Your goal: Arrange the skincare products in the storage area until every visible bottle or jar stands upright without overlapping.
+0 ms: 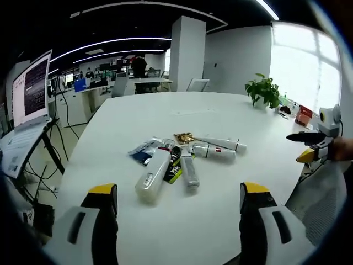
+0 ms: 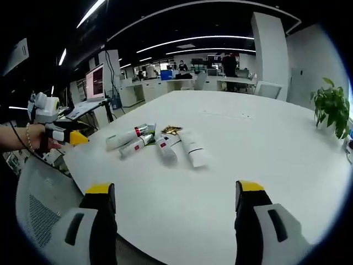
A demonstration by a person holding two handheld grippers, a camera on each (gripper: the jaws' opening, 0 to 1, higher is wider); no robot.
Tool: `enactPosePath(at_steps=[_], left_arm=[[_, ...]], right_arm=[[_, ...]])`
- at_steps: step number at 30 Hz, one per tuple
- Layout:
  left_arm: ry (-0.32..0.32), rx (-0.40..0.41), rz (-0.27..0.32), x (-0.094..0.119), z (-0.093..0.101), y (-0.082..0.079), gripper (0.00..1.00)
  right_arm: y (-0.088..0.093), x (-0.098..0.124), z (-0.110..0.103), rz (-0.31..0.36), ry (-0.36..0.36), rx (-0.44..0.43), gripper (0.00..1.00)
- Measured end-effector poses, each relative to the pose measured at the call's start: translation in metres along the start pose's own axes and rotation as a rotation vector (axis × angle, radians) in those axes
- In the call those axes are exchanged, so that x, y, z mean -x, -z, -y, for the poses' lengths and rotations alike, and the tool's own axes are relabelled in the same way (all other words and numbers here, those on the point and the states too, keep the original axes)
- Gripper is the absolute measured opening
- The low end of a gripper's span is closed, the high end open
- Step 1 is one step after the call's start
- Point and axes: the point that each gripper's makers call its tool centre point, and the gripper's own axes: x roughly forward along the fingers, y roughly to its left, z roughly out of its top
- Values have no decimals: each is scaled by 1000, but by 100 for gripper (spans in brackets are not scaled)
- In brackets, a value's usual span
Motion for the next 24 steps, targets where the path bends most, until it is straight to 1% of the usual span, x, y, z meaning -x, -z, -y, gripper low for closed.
enactPosePath(at_steps=[5,8,10,12,16,19,22,24], left_arm=[[9,-24,-48,-13,-7,2,83],[16,-30,-70,-21,-12,-2,82],[13,-48,-89,-29,-18,-3,81],[20,-52,-99,-32,-16,-3,81],[36,-81,-136,-47,-23,-2,79],[49,-100,-155,-54,-24,-3,78],[62,-111,-194,-61,-27,-2,75],[69,-116,-214,-65,-28,0,75]], right_arm=[[1,0,-1,-7,2,12,89],[1,0,-1,-8,1,21,89],[2,0,-2,-14,-1,28,89],[2,0,-2,-13,-2,33,89],[2,-1,0,-12,2,24,89],[2,0,0,-11,5,22,89],[1,0,0,-11,8,22,89],[2,0,1,-13,10,20,89]])
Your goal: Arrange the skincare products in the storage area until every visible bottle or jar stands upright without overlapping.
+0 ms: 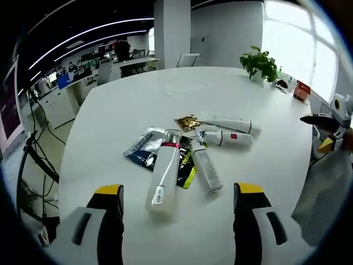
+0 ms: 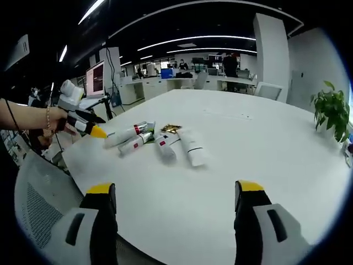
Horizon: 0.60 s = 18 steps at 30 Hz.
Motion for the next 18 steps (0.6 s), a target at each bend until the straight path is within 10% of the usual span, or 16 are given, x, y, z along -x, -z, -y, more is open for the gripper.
enactPosePath(at_steps=[18], left_arm=[[55,-4,-167,-48,-11,4,64]], right_arm=[[3,-1,4,-12,14,-7,88]])
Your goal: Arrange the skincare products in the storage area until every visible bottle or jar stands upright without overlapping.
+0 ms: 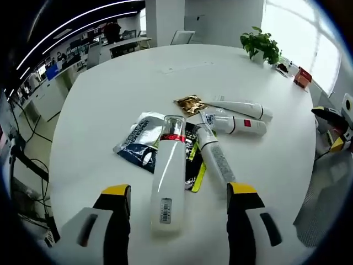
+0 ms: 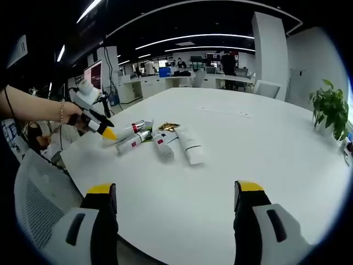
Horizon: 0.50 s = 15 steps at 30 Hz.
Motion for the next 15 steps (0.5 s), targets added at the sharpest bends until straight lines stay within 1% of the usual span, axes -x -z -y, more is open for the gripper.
enactPosePath(at_steps=[2,4,8,12,15], left_arm=[[1,-4,-20,-3,-1,-1,63],[-7,-35,-50,-10,-7,-4,61],[-2,-65,-94,-20,-14,-9,57],[9,-96,-140,-23,-15,-11,49],[22,-114,-166,-28,-14,-12,48]], right_arm=[[0,0,1,-1,3,-1,88],[1,0,1,-4,5,-2,88],[1,0,2,-7,10,-3,88],[2,-1,4,-11,14,-5,88],[3,-1,4,-13,16,-8,88]])
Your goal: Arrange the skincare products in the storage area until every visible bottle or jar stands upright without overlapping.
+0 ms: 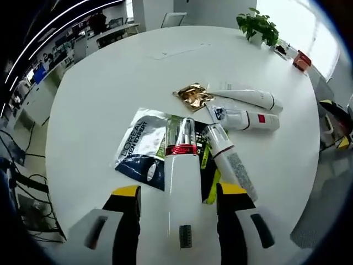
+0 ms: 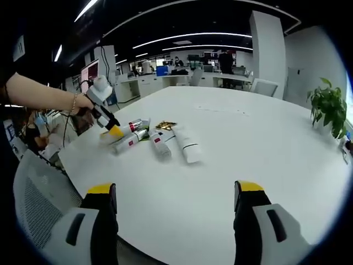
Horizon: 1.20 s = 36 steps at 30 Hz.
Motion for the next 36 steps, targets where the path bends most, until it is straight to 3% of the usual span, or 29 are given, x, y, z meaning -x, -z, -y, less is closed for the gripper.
enactPosePath(at_steps=[7,17,22,32,36], left_arm=[[25,-55,-83,-9,-3,-3,43],[33,-121,-163,-13,9,-5,37],[35,-121,-229,-17,7,4,35],[22,-126,-271,-17,1,6,39],[16,-109,-272,-18,3,7,36]], right_arm=[[1,0,0,-7,2,1,88],[2,0,2,-11,9,-3,87],[2,0,2,-14,13,-3,87],[4,-1,1,-22,11,1,86],[4,-1,1,-23,8,5,86]])
